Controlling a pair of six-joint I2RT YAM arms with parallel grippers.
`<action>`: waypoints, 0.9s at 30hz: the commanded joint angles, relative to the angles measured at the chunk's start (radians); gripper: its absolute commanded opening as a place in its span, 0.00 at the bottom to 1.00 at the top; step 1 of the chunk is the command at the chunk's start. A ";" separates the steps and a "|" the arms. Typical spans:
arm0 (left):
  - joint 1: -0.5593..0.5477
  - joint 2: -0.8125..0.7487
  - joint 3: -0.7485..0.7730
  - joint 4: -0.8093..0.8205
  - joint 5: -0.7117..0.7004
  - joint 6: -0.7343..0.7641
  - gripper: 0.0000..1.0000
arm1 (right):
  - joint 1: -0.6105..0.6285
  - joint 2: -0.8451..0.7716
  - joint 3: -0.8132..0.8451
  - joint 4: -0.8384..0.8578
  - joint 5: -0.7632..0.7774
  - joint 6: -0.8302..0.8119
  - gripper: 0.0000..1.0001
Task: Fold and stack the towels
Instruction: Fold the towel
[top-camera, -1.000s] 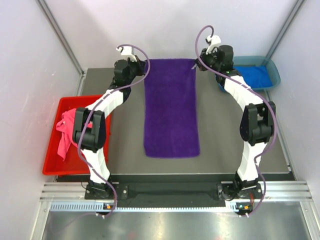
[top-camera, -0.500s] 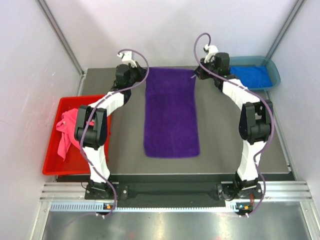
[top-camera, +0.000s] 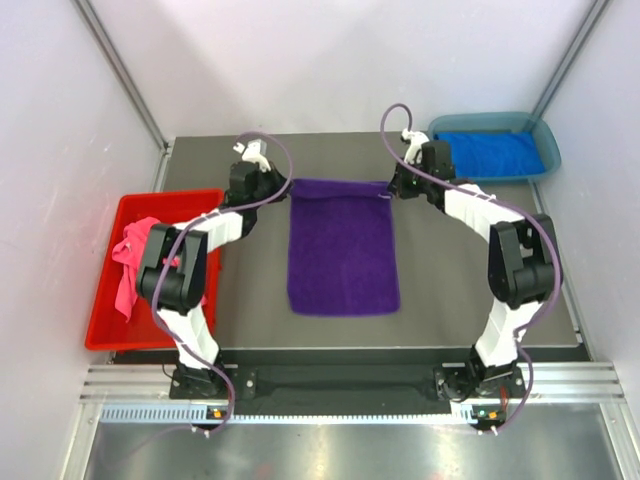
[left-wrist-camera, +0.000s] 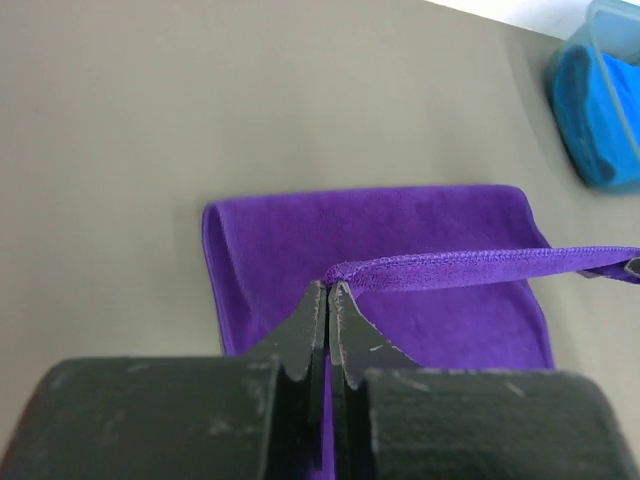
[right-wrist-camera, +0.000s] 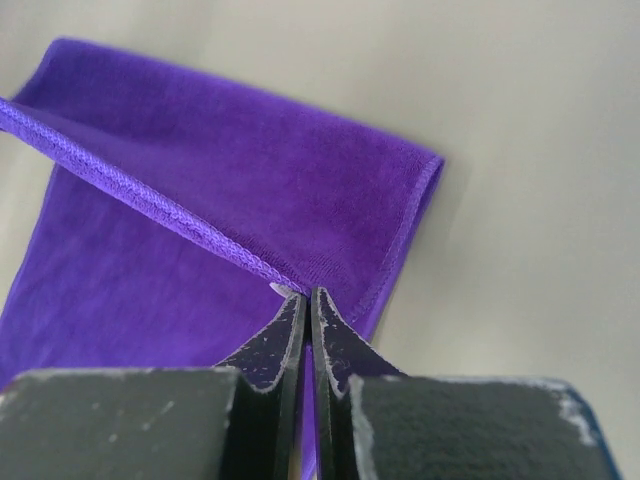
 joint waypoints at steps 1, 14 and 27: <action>0.015 -0.125 -0.078 0.054 -0.019 -0.040 0.00 | 0.027 -0.121 -0.048 0.006 0.065 0.001 0.00; -0.057 -0.422 -0.356 -0.035 -0.117 -0.071 0.00 | 0.093 -0.370 -0.332 0.001 0.138 0.043 0.00; -0.198 -0.619 -0.488 -0.216 -0.291 -0.120 0.00 | 0.175 -0.562 -0.531 -0.053 0.211 0.087 0.00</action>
